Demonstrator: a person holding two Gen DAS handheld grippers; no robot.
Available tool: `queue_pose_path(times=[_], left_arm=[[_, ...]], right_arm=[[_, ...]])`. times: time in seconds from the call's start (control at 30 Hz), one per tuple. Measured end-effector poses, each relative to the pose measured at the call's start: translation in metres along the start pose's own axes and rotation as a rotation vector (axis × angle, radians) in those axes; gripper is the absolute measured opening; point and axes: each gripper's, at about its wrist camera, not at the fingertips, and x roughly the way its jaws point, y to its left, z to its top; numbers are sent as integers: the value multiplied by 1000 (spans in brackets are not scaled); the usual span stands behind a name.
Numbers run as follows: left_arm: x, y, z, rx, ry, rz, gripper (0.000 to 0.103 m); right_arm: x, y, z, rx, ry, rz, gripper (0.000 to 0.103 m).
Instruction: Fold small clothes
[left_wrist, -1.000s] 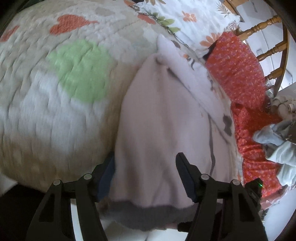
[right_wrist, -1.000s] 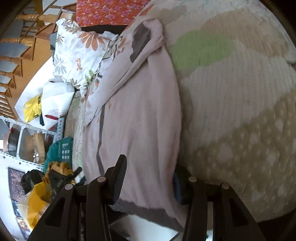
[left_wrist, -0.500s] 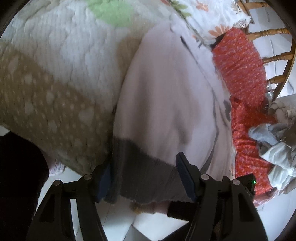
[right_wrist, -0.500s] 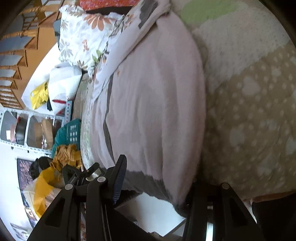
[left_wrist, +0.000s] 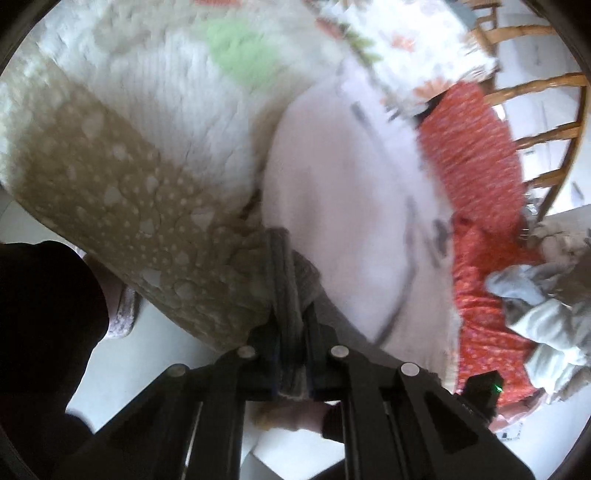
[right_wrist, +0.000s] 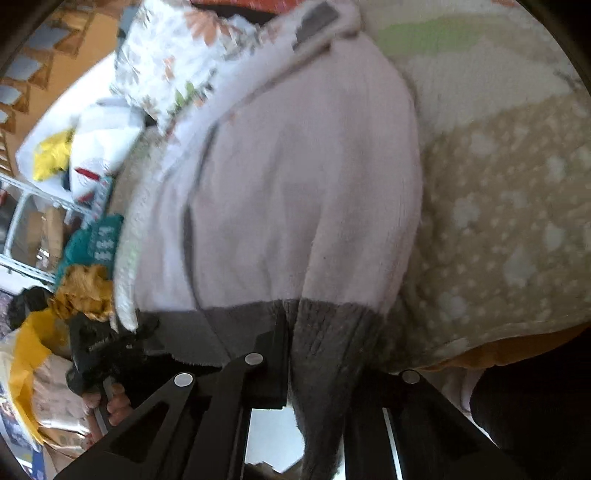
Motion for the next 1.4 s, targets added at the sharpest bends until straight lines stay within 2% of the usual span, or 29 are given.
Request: queue_pose_path(times=[0.1,0.17,0.3,0.4,0.57,0.67,0.83,1.0,1.23,1.4], left_arm=[[-31,-10,-13,20,-47,-57,9],[-49,-15,-23,31,-73,-82,7],[-60,-17,-36,54,-89,-75,6],[-51,-17,-29,52,-86,-46,6],[-46,-43,1,109,-119,-47,6],[-37,-69,35,148,-158,-38,5],[-3,-101,110,165,-220,-10,5],[59,-130,178,168,-208,17,5],[130,-147,236,160,-179,53,5],[159,-162,263,178,-201,76,4]], right_arm=[[-23,0,-3,30,-36,100,7],[-38,0,-10,26,-49,133,7],[-51,-1,-29,28,-36,166,7],[-49,-1,-36,10,-12,156,7],[-48,15,-18,-32,0,151,7],[-54,34,11,-66,-24,154,7],[-50,53,81,-70,-84,134,7],[-21,58,164,-2,-119,109,7],[28,42,246,70,-128,8,7],[52,12,281,149,-121,25,7]])
